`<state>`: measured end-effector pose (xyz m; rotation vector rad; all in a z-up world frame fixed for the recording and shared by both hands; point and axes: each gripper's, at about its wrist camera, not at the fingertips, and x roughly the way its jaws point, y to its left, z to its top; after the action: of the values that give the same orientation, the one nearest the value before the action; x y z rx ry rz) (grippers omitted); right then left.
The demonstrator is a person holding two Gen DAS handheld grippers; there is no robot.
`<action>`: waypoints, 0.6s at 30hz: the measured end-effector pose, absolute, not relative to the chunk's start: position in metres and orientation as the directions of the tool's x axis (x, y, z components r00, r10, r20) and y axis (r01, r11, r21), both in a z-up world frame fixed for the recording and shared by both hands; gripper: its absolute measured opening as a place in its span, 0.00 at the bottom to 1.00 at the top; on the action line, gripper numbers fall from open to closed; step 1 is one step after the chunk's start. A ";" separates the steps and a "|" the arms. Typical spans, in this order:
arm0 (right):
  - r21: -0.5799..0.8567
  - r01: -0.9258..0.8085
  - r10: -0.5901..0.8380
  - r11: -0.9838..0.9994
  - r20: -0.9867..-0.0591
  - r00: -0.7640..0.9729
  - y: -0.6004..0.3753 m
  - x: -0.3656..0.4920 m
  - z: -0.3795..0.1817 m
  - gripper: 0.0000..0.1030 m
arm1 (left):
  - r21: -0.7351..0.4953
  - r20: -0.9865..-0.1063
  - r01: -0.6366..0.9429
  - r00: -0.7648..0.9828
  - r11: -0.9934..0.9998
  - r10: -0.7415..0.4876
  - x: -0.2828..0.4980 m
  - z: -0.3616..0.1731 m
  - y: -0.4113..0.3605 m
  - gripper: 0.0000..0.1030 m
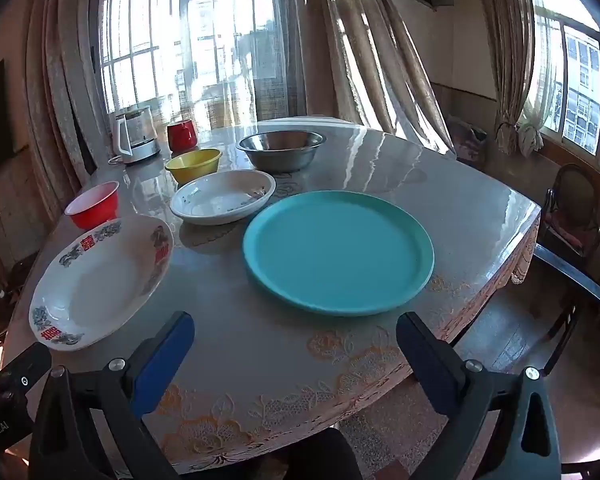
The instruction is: Organize plates and bowls
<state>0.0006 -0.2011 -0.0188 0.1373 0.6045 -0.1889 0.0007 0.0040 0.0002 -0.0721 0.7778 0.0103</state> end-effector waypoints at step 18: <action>0.060 0.219 -0.141 0.974 -0.595 0.791 -0.204 0.000 -0.022 1.00 | -0.032 -0.705 -0.034 0.710 0.999 0.002 -0.001 -0.007 -0.004 1.00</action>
<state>0.0002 -0.2037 -0.0219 0.1280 0.6289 -0.1943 -0.0010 -0.0037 -0.0073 -0.0433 0.7817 0.0199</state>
